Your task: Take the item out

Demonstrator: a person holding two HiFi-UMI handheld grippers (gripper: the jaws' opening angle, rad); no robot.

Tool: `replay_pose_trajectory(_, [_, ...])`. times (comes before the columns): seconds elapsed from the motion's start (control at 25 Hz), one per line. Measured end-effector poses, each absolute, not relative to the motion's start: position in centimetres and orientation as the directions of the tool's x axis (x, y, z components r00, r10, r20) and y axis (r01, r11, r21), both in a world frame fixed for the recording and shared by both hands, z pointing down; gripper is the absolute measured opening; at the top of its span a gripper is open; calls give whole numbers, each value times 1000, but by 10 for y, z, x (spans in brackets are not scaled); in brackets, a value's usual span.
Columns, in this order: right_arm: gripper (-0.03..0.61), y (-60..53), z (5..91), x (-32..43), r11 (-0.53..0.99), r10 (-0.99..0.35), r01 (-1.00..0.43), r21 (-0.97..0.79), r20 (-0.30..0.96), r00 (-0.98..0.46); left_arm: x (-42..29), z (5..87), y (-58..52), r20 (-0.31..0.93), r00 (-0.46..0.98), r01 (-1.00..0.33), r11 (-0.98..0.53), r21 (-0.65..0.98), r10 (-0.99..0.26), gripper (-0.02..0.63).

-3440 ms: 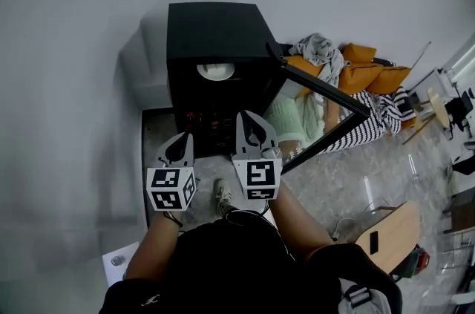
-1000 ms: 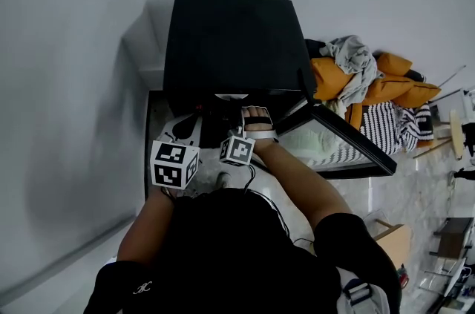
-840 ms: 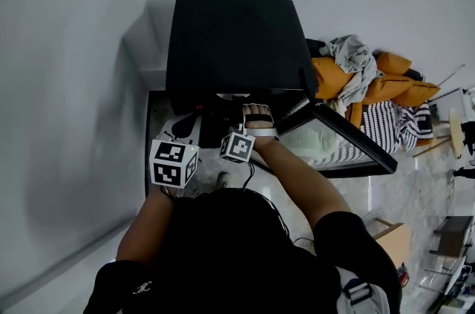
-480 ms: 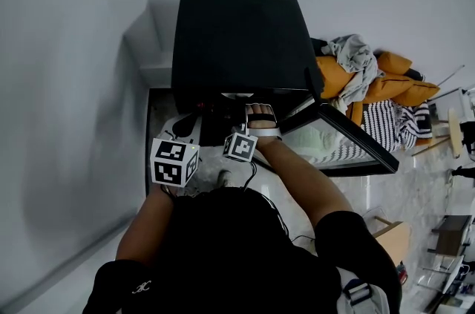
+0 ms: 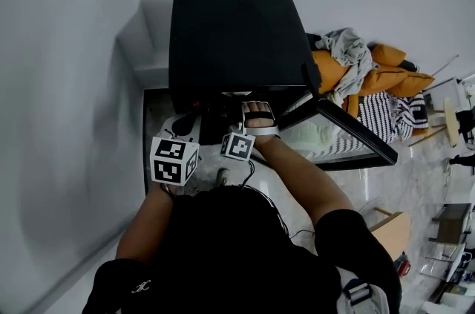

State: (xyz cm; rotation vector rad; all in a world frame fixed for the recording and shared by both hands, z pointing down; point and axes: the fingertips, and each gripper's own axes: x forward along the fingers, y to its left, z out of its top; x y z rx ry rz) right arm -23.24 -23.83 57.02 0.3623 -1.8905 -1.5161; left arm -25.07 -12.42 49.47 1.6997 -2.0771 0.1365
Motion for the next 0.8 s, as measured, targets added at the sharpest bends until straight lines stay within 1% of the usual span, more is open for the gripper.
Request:
replay_pose_trajectory(0.32, [15, -228, 573, -225, 267, -599, 217, 939, 338, -726, -253, 498, -123, 400, -114, -953, 214, 215, -909, 8])
replay_pose_trajectory(0.48, [15, -223, 566, -222, 230, -604, 214, 949, 312, -733, -251, 500, -125, 398, -93, -956, 193, 219, -913, 8])
replay_pose_trajectory(0.8, [15, -214, 559, -208, 243, -628, 206, 948, 315, -711, -245, 501, -130, 394, -43, -966, 139, 218, -918, 8])
